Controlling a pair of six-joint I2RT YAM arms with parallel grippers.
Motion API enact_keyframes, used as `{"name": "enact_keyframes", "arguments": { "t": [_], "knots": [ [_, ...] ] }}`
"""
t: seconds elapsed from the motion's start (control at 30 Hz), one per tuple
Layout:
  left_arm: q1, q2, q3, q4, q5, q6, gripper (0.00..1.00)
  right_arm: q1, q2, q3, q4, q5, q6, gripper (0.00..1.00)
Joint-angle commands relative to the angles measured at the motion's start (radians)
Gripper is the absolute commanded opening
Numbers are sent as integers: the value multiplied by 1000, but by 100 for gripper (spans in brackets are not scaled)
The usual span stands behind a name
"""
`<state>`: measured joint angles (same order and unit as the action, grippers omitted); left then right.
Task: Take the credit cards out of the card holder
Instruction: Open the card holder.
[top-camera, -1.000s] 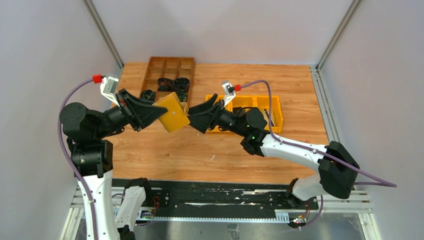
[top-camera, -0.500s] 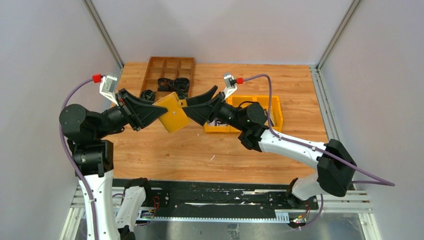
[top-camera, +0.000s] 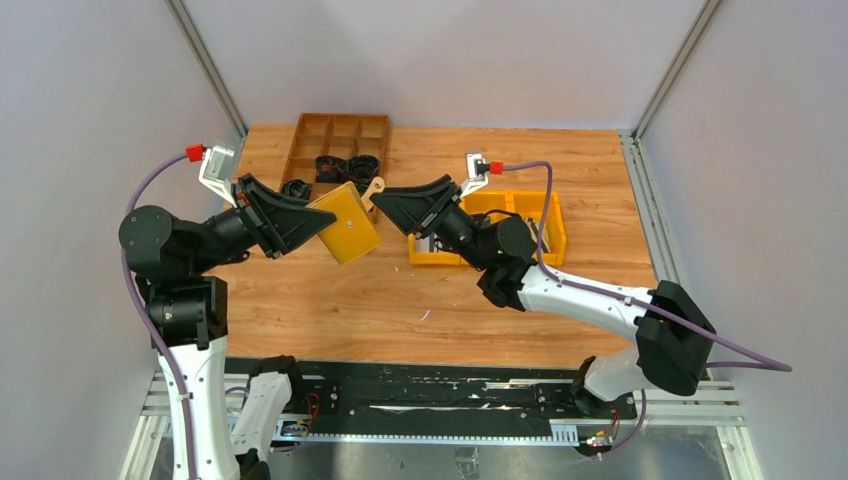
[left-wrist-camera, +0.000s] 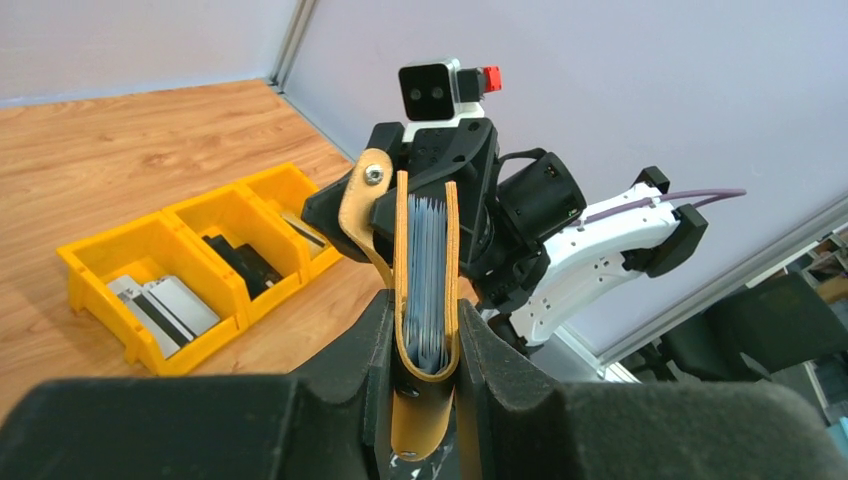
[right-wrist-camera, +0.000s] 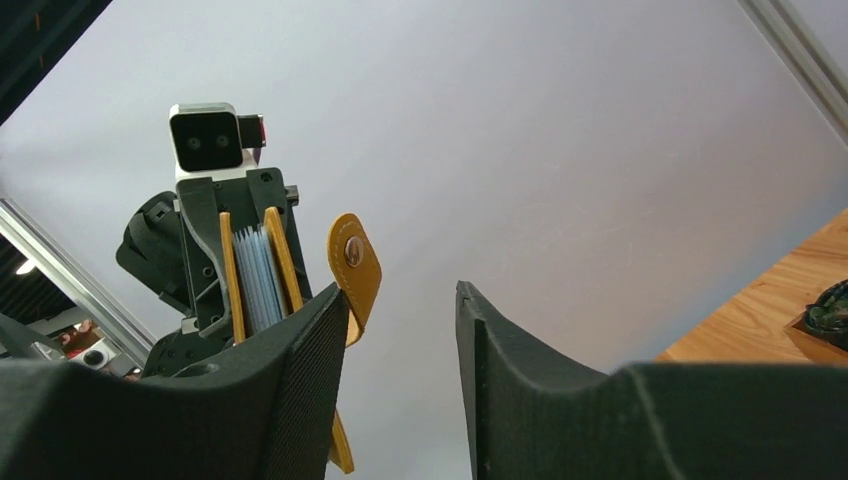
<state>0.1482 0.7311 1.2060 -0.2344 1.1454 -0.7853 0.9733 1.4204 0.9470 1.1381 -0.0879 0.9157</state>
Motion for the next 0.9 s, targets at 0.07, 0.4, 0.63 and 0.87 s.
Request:
{"name": "enact_keyframes", "arguments": {
  "t": [0.07,0.4,0.63,0.87],
  "knots": [
    [-4,-2,25,49,17,-37,0,27,-18,13,1,61,-14,43],
    [-3,-6,22,47,22,-30,0,27,45,89,31,-3,58,29],
    [-4,-7,20,-43,14,85,36,17,-20,91,-54,-58,19,0],
    [-4,15,-2,-279,10,345,73,10,-54,292,-497,-258,-168,0]
  ]
}}
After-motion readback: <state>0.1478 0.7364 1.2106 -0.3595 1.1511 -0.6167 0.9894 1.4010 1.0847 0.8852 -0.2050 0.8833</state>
